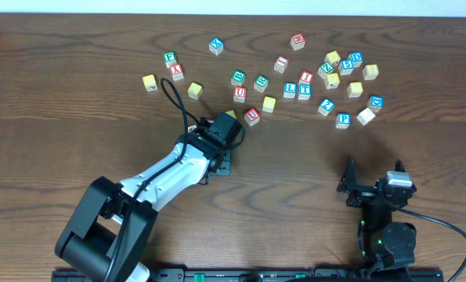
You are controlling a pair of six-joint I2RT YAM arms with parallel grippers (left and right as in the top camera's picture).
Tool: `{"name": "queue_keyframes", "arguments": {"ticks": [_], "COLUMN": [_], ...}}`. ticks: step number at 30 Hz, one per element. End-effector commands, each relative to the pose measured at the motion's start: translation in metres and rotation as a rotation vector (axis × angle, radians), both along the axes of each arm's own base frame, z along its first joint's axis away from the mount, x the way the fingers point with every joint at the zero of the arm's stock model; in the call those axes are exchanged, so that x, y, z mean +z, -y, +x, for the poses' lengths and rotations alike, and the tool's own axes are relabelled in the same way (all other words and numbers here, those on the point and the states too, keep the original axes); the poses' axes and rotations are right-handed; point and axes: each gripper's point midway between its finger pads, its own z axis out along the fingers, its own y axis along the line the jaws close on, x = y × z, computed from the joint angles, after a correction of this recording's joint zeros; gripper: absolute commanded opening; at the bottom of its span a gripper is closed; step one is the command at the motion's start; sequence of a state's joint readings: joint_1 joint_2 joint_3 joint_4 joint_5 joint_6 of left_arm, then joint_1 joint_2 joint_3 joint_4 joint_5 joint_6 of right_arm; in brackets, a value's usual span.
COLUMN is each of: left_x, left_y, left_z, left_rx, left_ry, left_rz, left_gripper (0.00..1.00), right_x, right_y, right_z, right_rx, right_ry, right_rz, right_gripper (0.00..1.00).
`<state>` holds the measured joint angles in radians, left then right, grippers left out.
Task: Spell out NEURIPS
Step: 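Lower the red E block onto the table right of the N block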
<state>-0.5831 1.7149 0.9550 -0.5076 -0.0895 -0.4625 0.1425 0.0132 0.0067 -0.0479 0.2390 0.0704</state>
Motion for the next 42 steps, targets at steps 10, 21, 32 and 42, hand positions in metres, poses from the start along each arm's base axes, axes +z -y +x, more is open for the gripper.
{"name": "queue_keyframes", "arguments": {"ticks": [10,21,32,42], "left_x": [-0.0053,-0.0051,-0.0070,-0.0077], "left_y": [-0.0080,-0.0126,-0.0107,-0.0107], "left_z": [0.0024,0.0042,0.0011,0.0003], "left_rx": [-0.007,0.003,-0.001,-0.001], "left_ry": [0.014,0.021,0.008,0.004], "left_rz": [0.037,0.053,0.039,0.038], "left_gripper": [0.08,0.08,0.08,0.08], "right_x": [-0.0022,-0.0022,-0.0022,-0.0022], "right_y": [-0.0001,0.0000,-0.0001,0.0000], "right_z": [0.0001,0.0001,0.0001,0.0001], "right_rx": [0.000,0.000,0.000,0.000], "right_ry": [-0.009,-0.009,-0.009,-0.009], "right_rz": [-0.010,-0.010,-0.010,-0.010], "right_gripper": [0.99,0.99,0.99,0.99]}}
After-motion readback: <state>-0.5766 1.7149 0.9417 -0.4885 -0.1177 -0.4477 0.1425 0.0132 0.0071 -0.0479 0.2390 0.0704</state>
